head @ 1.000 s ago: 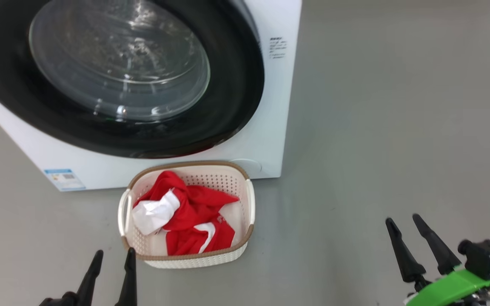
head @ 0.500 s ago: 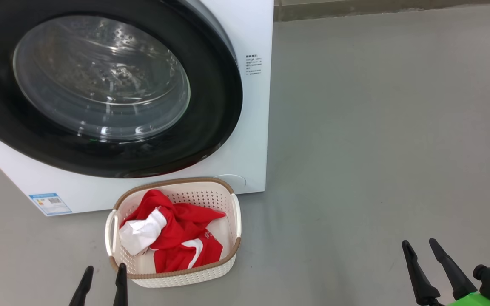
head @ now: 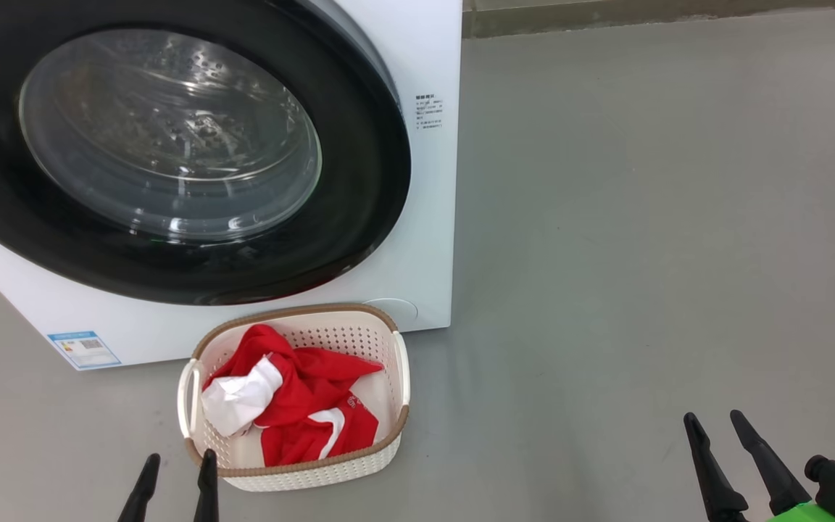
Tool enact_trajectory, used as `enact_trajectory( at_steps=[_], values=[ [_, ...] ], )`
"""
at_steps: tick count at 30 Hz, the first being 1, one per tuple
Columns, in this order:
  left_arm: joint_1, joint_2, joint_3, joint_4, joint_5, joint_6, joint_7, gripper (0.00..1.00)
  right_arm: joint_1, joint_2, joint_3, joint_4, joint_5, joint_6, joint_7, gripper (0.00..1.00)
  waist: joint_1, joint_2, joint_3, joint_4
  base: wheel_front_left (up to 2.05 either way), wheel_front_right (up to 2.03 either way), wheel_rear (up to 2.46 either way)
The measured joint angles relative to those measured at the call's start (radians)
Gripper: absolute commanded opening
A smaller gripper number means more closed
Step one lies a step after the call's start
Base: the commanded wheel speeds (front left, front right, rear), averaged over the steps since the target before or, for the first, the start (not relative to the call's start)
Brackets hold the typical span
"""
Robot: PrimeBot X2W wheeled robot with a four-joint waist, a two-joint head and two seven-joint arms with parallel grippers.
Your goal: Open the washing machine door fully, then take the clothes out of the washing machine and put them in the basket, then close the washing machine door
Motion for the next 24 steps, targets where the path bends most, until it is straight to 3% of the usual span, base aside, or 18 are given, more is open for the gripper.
enact_trajectory(
  at_steps=[11,12,24],
  values=[
    [0.0,0.0,-0.01,0.002,0.0,0.0,0.0,1.0,0.0,0.007,0.001,0.0,0.0,0.0,0.0,1.0,0.0,0.0,0.0,0.003,0.0,0.0,0.0],
    [0.0,-0.001,-0.011,0.005,0.0,0.0,0.0,0.0,0.0,0.009,0.001,0.002,0.0,0.0,0.0,0.0,0.0,0.0,0.0,0.002,0.0,0.0,0.0],
    [0.005,-0.024,-0.02,0.083,-0.059,0.001,0.028,0.0,0.001,0.06,0.008,0.077,0.044,0.0,0.018,0.0,0.0004,0.0,-0.003,0.003,0.0,0.0,0.0]
  ],
)
